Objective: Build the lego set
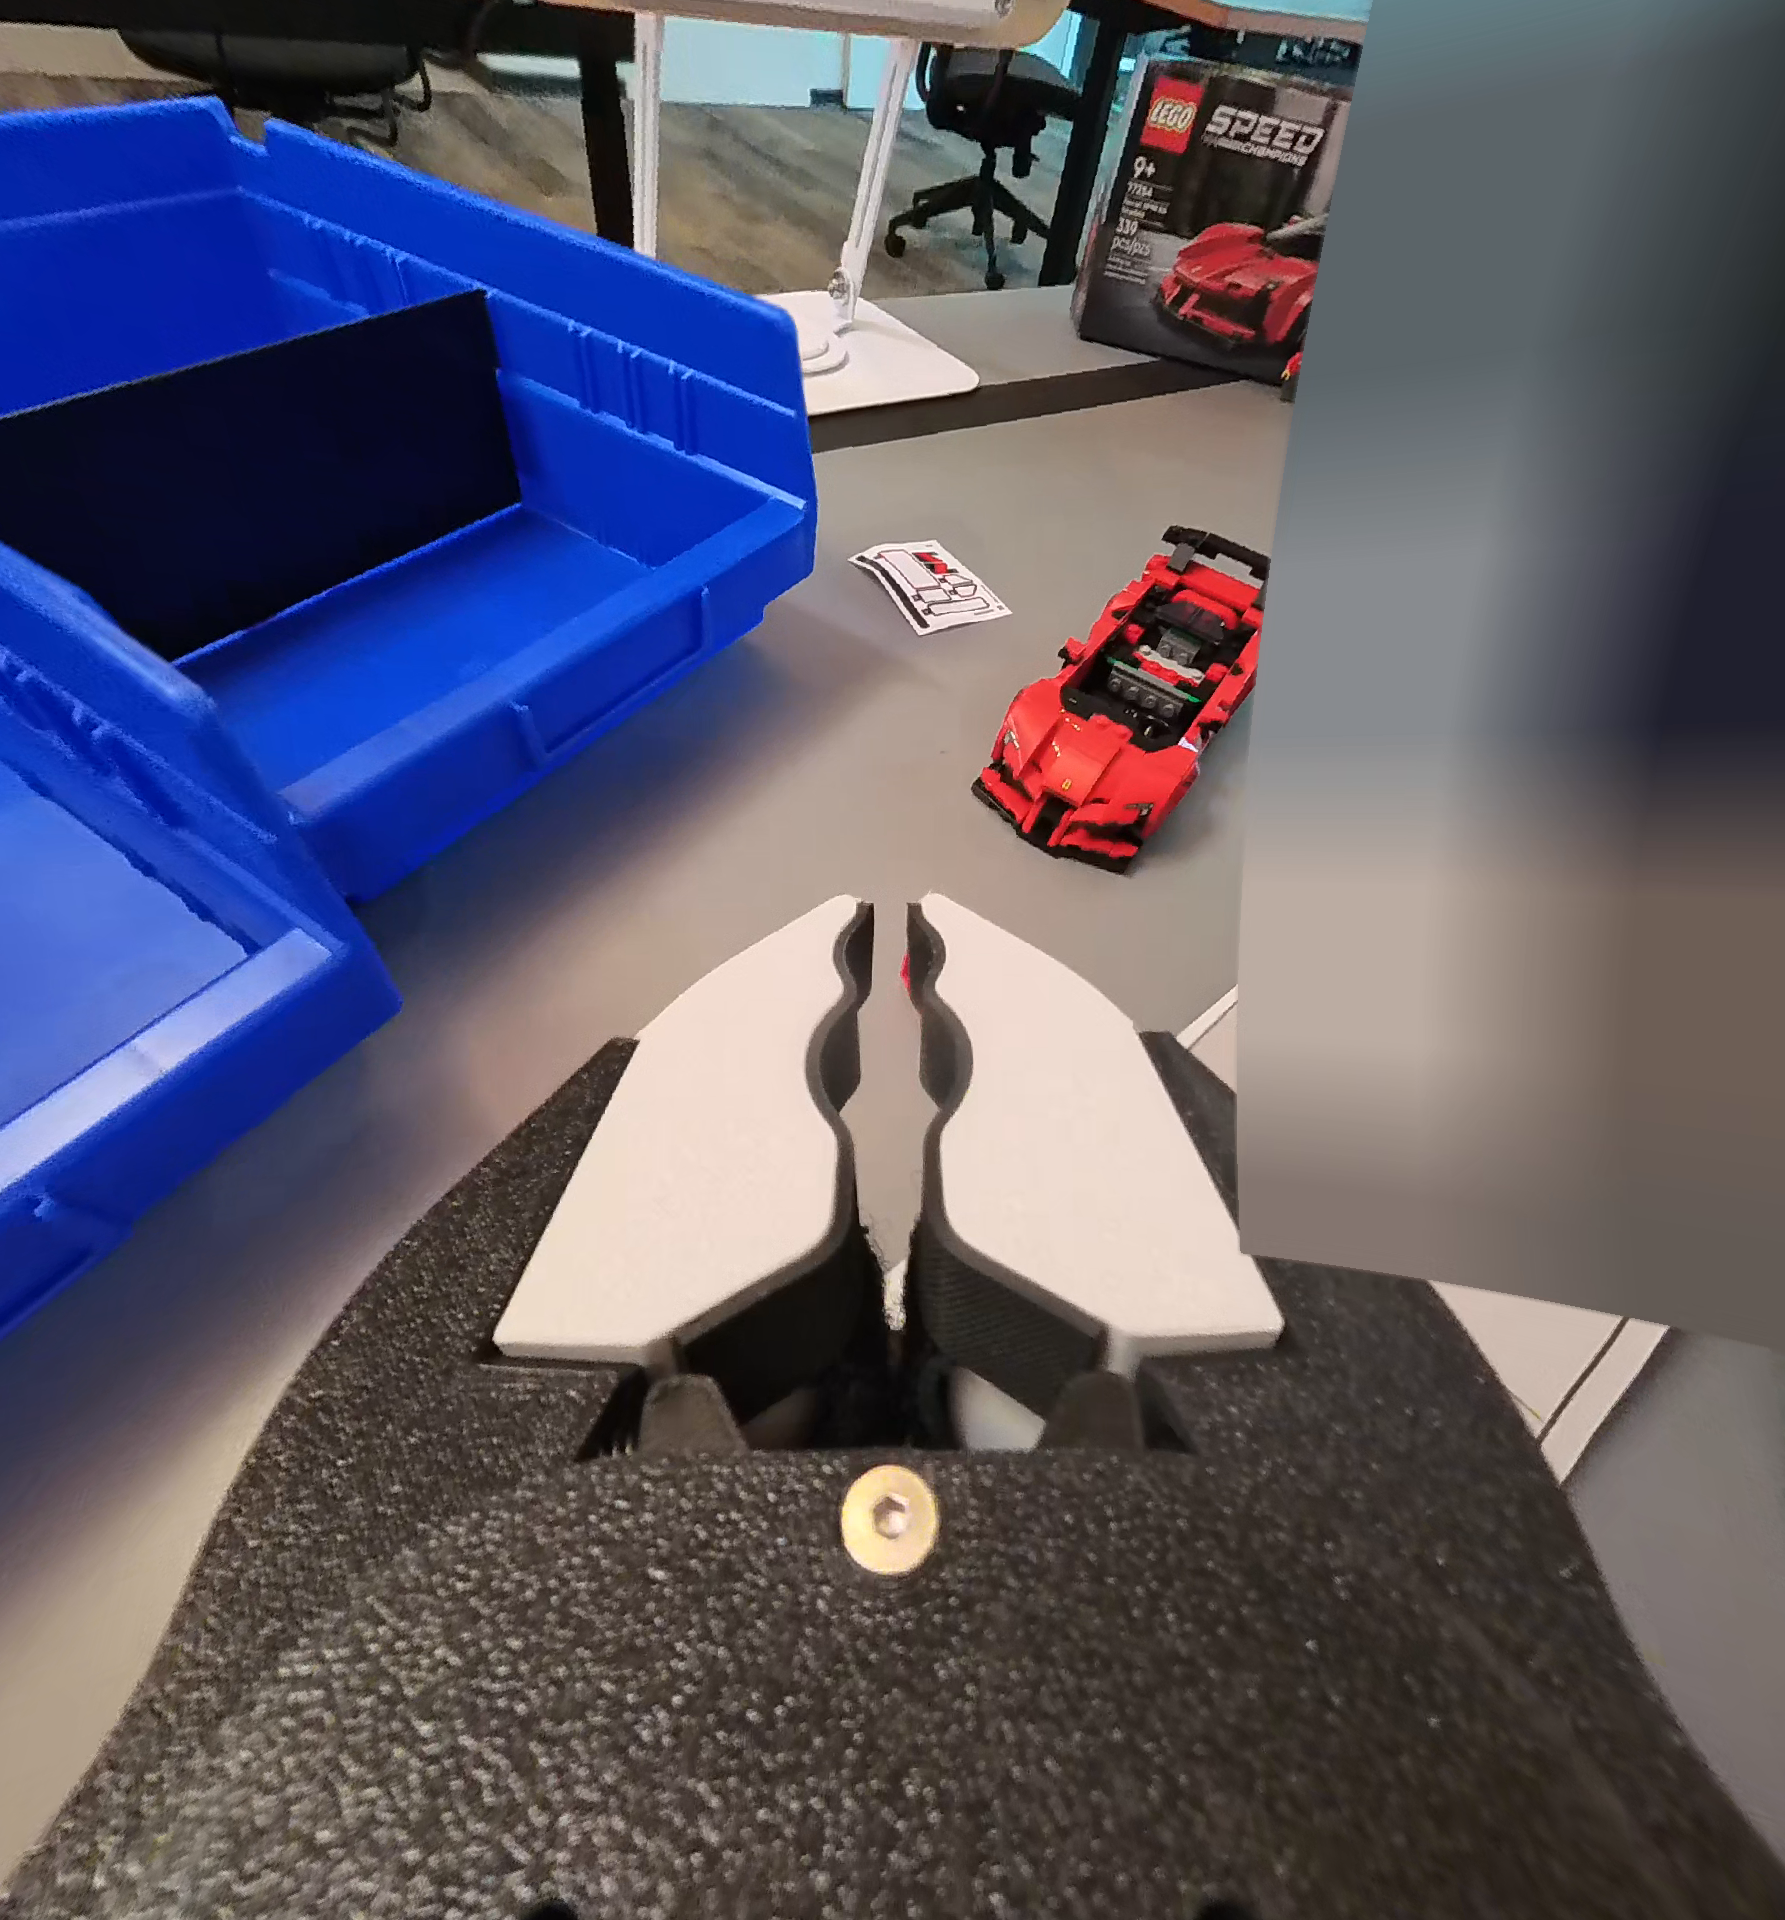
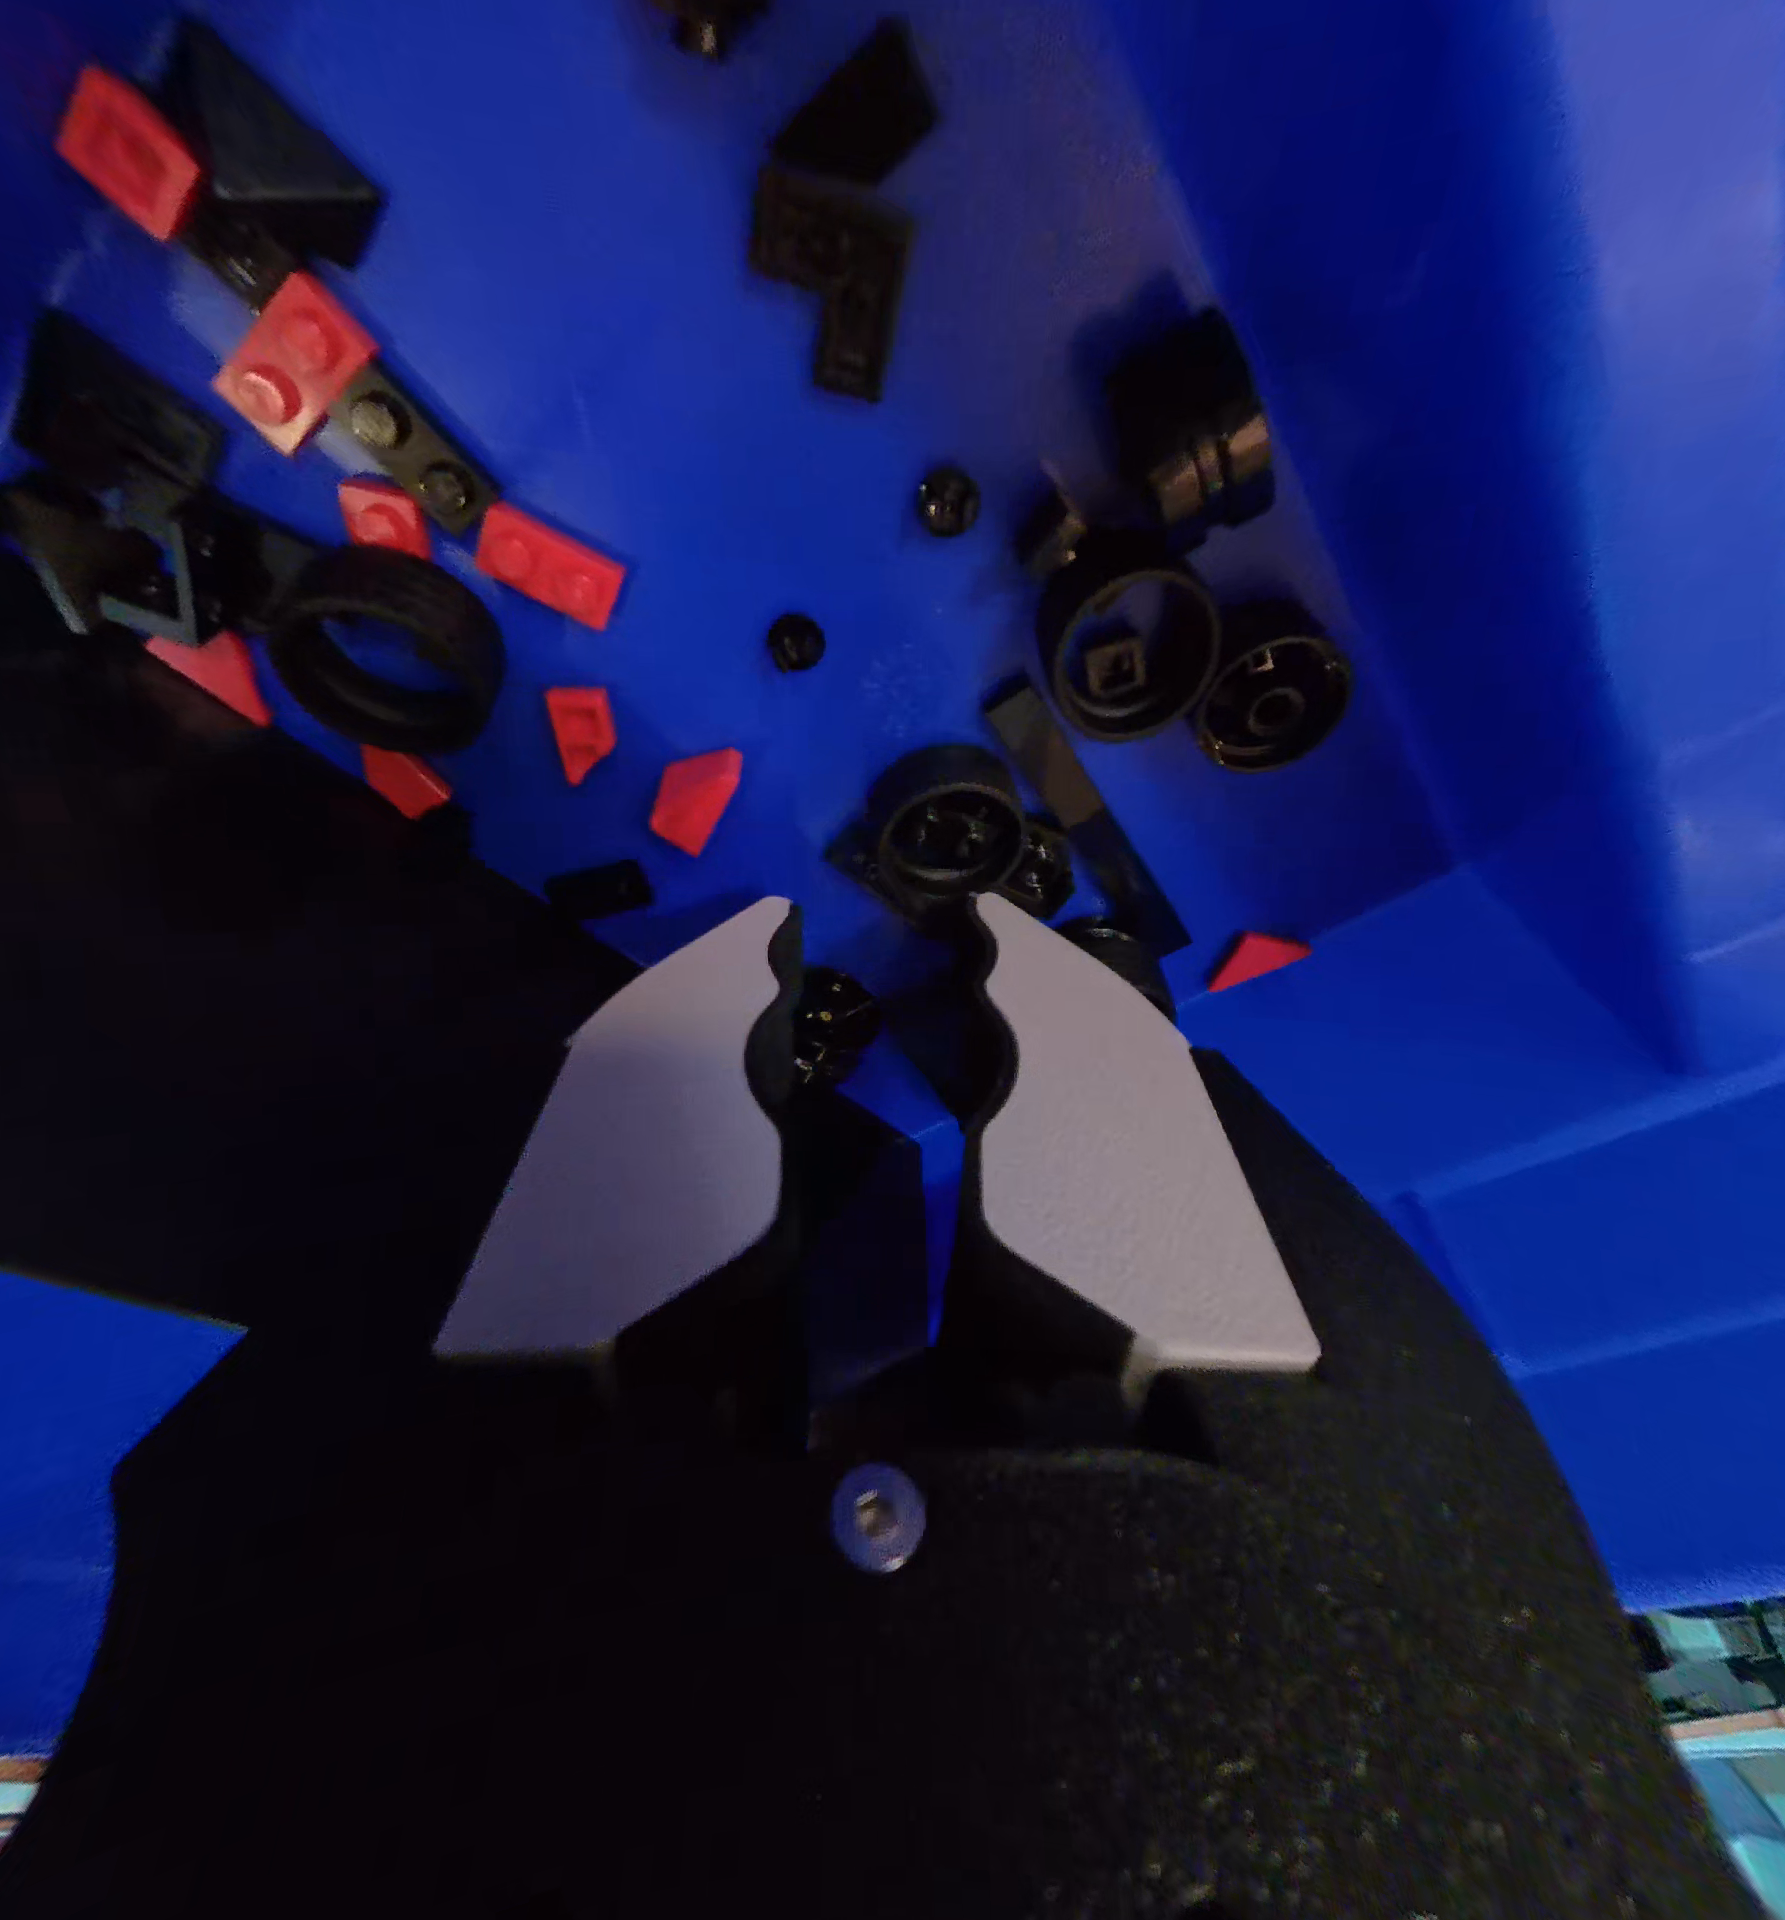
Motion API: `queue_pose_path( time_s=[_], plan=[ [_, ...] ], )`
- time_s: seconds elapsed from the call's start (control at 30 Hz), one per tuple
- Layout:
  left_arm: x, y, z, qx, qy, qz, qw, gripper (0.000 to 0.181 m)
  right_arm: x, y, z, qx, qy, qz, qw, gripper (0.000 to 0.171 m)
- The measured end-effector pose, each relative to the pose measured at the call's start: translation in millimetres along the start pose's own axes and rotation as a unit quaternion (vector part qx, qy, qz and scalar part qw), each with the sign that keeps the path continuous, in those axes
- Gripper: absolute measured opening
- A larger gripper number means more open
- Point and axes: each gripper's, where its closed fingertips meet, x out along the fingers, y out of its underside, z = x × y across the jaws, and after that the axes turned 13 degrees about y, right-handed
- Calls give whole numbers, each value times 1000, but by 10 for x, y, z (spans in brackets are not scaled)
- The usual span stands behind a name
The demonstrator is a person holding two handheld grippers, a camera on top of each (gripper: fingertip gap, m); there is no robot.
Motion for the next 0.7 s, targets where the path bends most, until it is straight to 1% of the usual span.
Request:
queue_pose_path(
  time_s=[0.1, 0.17, 0.23, 0.37, 0.47, 0.6, 0.63, 0.7],
  plan=[
    [-16, 11, -3, -6, 8, -8, 1000, 6, 11, -7, -4, 1, -13, -5, 1000, 28],
    [-24, 7, 0, -6, 14, -16, 1000, 6, 32, -25, -62, 7, -5, -22, 1000, 12],
    [-9, -2, -17, -5, 22, -21, 1000, 6, 33, -28, -61, 17, -11, -35, 999, 12],
    [-45, -16, -58, 6, 24, -26, 999, 6, 24, -41, -44, -6, -5, -48, 999, 10],
    [-97, -14, -75, 6, 23, -32, 999, 6, -8, -39, -66, 7, -7, -56, 998, 8],
    [-147, -12, -102, 11, 25, -37, 999, 6, -169, -80, -121, 46, -4, -93, 995, 8],
    [-154, -21, -114, 12, 27, -41, 999, 6, -241, -119, -139, 64, -3, -114, 991, 8],
    [-141, -41, -149, 13, 36, -48, 998, 6, -466, -300, -169, 119, -14, -198, 973, 8]
  ],
)
